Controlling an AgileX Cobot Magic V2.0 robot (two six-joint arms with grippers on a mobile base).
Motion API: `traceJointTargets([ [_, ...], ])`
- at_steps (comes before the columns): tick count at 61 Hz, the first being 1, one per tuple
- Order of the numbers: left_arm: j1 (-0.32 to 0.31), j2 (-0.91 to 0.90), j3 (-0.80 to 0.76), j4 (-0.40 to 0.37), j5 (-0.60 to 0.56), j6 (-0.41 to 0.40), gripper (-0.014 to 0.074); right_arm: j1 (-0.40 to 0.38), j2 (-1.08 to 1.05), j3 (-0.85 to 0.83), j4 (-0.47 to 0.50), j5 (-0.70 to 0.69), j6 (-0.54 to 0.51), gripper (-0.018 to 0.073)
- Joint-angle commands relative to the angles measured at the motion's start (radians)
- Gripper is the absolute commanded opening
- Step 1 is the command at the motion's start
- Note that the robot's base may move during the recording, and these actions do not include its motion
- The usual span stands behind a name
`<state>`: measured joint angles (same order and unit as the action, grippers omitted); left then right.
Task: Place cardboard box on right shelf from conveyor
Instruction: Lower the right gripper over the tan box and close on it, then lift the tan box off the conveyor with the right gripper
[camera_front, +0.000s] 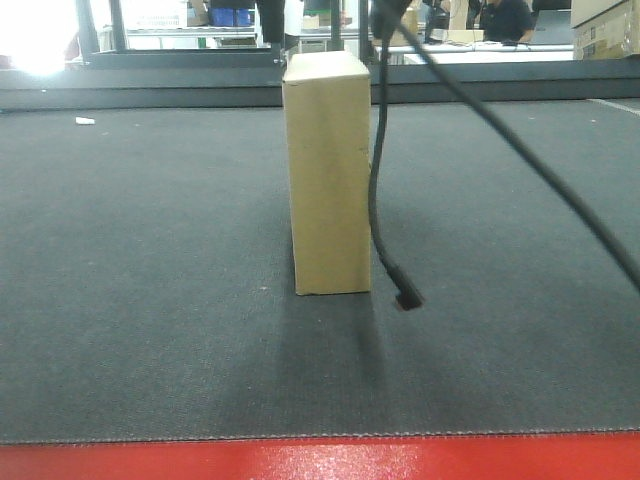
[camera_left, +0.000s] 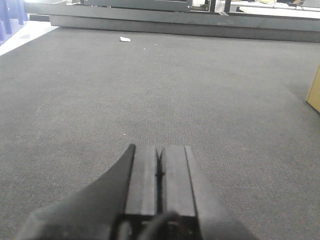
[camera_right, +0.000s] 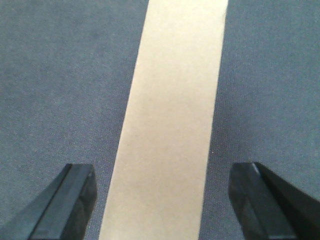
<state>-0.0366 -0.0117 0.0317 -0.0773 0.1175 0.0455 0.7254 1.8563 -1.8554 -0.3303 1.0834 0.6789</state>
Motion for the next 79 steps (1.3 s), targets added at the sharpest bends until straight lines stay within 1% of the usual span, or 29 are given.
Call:
traceJointTargets([
  [1, 0.003, -0.015, 0.008, -0.006, -0.087, 0.000, -0.0116, -0.001, -0.035, -0.035, -0.043, -0.043, 0.004, 0.0634],
  [8, 0.003, -0.015, 0.008, -0.006, -0.087, 0.000, -0.0116, -0.007, -0.011, -0.035, -0.043, -0.045, 0.004, 0.0634],
  [19, 0.003, -0.015, 0.008, -0.006, -0.087, 0.000, -0.0116, -0.047, 0.018, -0.035, -0.026, -0.040, 0.008, 0.0633],
  [34, 0.003, -0.015, 0.008, -0.006, -0.087, 0.000, -0.0116, -0.058, 0.042, -0.035, 0.046, -0.070, 0.007, 0.0624],
  [39, 0.003, -0.015, 0.008, -0.006, -0.087, 0.000, -0.0116, -0.059, 0.045, -0.035, 0.050, -0.072, 0.007, 0.0557],
  [43, 0.003, -0.015, 0.008, -0.006, -0.087, 0.000, -0.0116, -0.059, 0.045, -0.035, 0.049, -0.074, 0.007, 0.0452],
  [46, 0.003, -0.015, 0.008, -0.006, -0.087, 0.000, -0.0116, -0.059, 0.042, -0.035, 0.049, -0.078, 0.007, 0.0344],
  [50, 0.003, -0.015, 0.008, -0.006, -0.087, 0.000, -0.0116, -0.059, 0.030, -0.035, 0.048, -0.090, 0.007, 0.0233],
  [55, 0.003, -0.015, 0.008, -0.006, -0.087, 0.000, -0.0116, -0.065, 0.006, -0.035, 0.048, -0.105, 0.006, 0.0150],
  [60, 0.003, -0.015, 0.008, -0.006, -0.087, 0.000, -0.0116, -0.080, -0.032, -0.035, 0.048, -0.109, -0.012, 0.0140],
  [66, 0.003, -0.015, 0.008, -0.006, -0.087, 0.000, -0.0116, -0.106, -0.089, -0.033, 0.048, -0.100, -0.079, 0.0141],
  [79, 0.003, -0.015, 0.008, -0.006, -0.087, 0.000, -0.0116, -0.188, -0.209, -0.017, 0.049, -0.009, -0.291, 0.0141],
])
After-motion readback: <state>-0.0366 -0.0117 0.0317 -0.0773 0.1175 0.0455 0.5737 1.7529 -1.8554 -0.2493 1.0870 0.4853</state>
